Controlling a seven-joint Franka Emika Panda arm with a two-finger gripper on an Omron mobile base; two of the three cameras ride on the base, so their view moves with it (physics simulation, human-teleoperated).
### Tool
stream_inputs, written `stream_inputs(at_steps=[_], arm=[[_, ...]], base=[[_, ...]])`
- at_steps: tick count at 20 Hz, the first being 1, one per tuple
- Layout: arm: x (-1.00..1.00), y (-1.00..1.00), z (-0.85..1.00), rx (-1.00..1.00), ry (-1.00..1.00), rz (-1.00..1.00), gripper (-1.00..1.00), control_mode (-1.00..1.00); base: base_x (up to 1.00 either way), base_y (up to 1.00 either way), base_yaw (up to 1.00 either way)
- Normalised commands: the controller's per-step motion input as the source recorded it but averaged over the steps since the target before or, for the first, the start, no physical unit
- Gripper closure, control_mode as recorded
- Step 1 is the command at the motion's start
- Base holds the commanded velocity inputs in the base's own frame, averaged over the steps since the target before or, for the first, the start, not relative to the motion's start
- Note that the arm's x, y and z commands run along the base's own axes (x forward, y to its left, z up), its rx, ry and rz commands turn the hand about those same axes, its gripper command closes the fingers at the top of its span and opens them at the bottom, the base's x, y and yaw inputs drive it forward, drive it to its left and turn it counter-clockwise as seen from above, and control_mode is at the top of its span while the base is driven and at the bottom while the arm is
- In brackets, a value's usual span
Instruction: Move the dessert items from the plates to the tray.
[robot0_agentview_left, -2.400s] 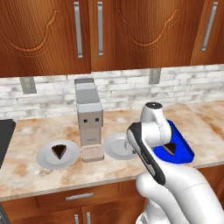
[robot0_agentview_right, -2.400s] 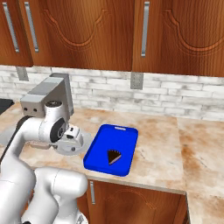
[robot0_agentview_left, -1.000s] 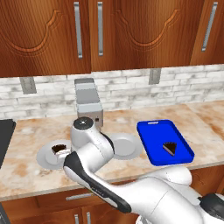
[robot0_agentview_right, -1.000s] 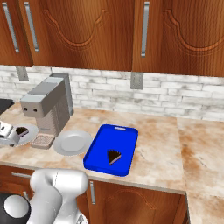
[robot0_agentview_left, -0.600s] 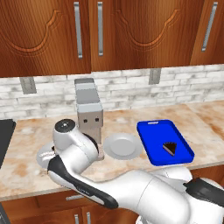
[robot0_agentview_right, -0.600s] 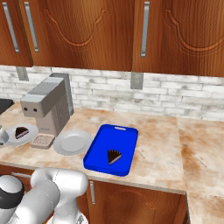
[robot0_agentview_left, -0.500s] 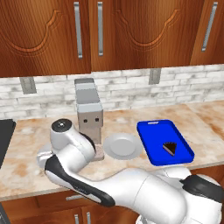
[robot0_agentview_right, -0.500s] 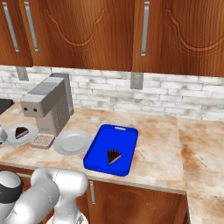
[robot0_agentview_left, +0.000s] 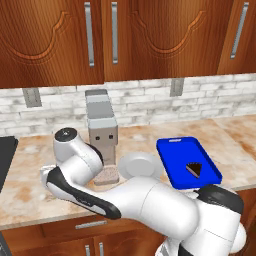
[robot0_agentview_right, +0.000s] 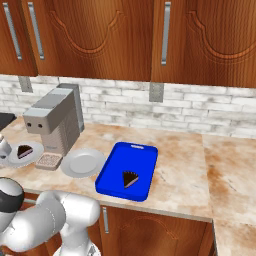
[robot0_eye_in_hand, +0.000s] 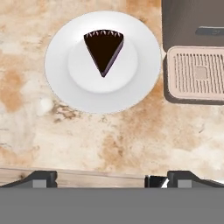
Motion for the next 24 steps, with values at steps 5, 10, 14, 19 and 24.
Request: stream_inputs(at_steps=[5, 10, 14, 19, 24], arm=[[0.33, 0.00, 0.00, 0.02, 0.00, 0.00, -1.00, -1.00], [0.32, 0.00, -0.01, 0.02, 0.00, 0.00, -1.00, -1.00], [0.22, 0.00, -0.08, 0.00, 0.00, 0.00, -1.00, -1.00], [0.26, 0.04, -0.09, 0.00, 0.00, 0.00, -1.00, -1.00], [0.18, 0.03, -0.19, 0.00, 0.00, 0.00, -1.00, -1.00]], base=[[0.00, 0.00, 0.00], [0.00, 0.00, 0.00], [0.00, 0.00, 0.00], [0.00, 0.00, 0.00], [0.00, 0.00, 0.00]])
